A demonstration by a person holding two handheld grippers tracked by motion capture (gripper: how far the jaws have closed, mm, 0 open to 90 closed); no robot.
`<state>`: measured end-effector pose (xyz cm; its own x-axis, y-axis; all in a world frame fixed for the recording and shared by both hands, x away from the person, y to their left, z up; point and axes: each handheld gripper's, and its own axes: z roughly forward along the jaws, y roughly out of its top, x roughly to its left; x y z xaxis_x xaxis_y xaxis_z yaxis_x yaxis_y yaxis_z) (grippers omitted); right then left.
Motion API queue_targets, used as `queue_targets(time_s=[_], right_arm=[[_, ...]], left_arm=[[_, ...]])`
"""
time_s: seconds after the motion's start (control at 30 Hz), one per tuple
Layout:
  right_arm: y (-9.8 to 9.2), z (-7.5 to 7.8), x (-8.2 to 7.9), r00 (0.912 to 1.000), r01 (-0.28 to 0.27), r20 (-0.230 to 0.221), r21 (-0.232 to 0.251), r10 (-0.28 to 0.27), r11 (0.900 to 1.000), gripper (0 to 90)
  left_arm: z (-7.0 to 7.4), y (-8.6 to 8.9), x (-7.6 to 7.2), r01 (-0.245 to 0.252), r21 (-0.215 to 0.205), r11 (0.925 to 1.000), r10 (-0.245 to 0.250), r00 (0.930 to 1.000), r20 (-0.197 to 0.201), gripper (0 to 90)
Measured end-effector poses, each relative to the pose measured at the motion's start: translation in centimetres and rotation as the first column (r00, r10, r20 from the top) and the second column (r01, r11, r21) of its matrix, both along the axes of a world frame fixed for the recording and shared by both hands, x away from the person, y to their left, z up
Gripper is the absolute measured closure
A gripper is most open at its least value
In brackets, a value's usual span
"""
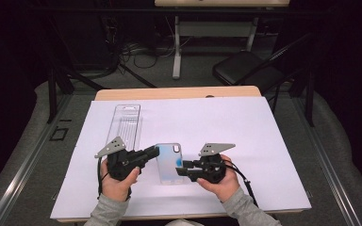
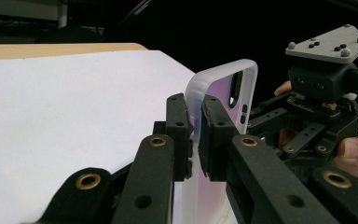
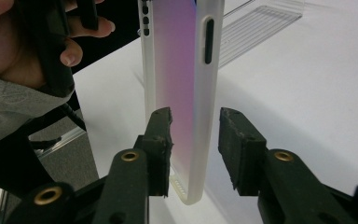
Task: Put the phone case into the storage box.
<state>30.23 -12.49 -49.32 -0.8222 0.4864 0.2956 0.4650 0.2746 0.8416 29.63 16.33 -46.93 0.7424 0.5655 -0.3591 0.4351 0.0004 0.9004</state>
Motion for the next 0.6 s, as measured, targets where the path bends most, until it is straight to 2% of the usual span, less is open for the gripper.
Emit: queue_targets(time_s=[0.27,0.6], right_arm=[[-0.1,0.0,0.2,0.9997,0.019,0.014,-0.007,-0.019,1.000,52.7],[-0.1,0.0,0.2,0.9985,0.028,0.049,-0.028,-0.026,0.999,46.4]], left_arm=[[0.0,0.4,0.2,-0.016,-0.003,0.9999,0.016,0.9999,0.001,83.5],[0.0,1.2,0.5,-0.051,0.003,0.9987,0.051,0.9987,0.007,83.5]])
